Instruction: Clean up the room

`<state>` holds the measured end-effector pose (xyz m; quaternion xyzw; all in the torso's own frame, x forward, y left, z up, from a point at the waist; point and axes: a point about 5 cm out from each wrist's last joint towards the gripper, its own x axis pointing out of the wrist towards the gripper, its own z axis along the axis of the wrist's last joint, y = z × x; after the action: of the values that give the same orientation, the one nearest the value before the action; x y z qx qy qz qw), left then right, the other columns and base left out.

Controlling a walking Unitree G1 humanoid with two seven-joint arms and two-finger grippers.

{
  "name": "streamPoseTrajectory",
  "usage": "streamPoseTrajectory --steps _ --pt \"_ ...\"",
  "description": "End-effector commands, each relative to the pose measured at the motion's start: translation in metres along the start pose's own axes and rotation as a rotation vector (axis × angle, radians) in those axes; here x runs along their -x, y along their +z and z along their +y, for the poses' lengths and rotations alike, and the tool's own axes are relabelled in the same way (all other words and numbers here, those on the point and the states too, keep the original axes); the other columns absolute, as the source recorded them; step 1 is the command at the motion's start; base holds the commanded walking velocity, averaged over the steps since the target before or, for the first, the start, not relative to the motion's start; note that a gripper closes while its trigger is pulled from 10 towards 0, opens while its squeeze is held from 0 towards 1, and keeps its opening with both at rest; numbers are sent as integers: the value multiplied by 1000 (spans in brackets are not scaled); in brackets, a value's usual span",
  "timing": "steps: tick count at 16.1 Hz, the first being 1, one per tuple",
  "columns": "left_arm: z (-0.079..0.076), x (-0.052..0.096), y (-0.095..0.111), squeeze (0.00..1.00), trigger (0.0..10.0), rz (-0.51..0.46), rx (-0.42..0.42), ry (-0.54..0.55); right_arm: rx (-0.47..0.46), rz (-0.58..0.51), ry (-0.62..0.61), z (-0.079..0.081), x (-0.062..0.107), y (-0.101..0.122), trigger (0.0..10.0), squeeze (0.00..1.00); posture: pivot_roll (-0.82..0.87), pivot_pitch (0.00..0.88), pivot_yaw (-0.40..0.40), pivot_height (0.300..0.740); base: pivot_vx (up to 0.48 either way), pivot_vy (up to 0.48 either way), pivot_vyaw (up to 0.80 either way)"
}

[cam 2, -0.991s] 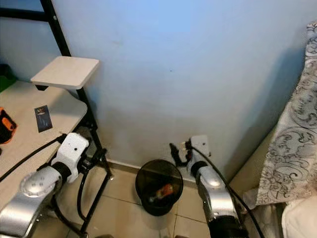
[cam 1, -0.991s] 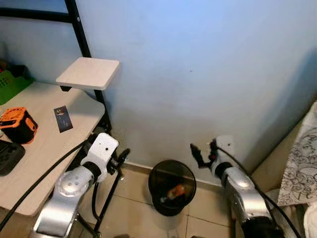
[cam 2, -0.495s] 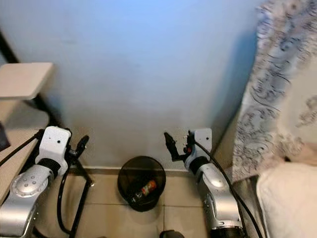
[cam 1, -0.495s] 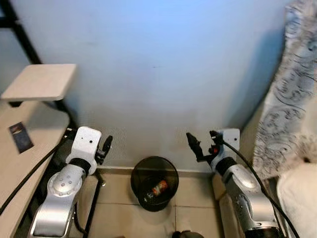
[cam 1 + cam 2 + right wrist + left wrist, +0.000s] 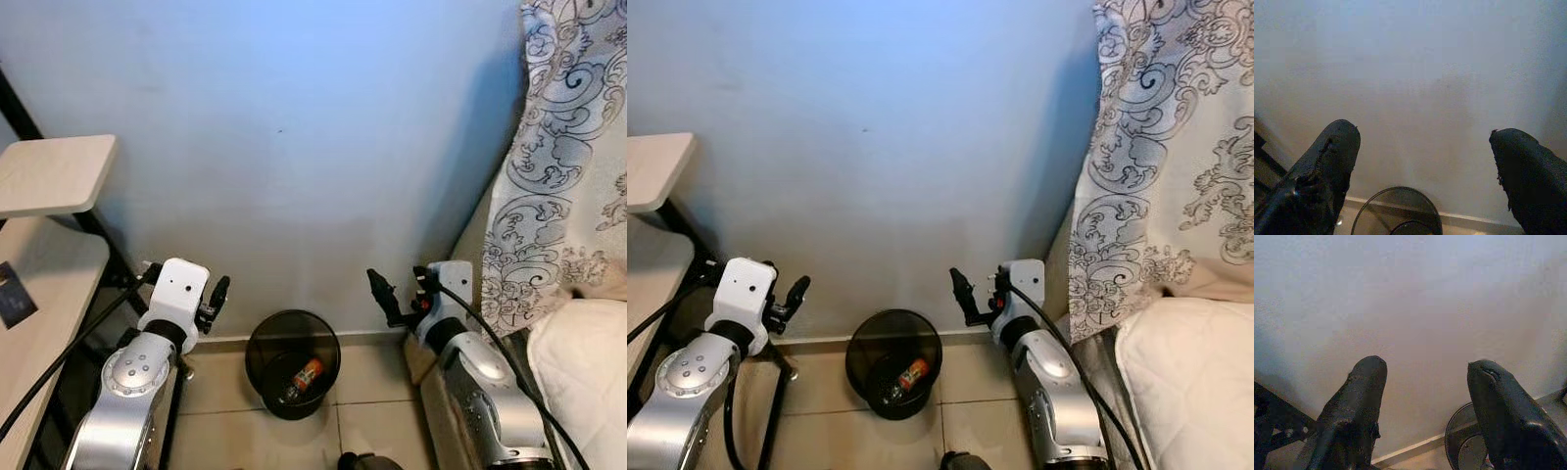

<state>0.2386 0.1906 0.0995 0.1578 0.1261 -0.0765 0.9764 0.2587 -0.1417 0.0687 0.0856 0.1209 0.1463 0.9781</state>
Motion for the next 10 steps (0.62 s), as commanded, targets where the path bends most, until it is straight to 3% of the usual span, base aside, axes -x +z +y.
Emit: streamPoseTrajectory --steps 1,4,10 --pt "2 2 2 0 10000 -7 5 21 11 0 -16 -2 1 3 10000 0 -1 0 -5 740 0 0 -756" --pt "3 -2 4 0 10000 -10 40 35 14 6 -35 -5 3 2 10000 0 -19 0 10 740 0 0 -754" --pt "10 -1 7 0 10000 -4 -2 37 23 15 -31 2 0 0 10000 0 11 0 22 740 0 0 -757"
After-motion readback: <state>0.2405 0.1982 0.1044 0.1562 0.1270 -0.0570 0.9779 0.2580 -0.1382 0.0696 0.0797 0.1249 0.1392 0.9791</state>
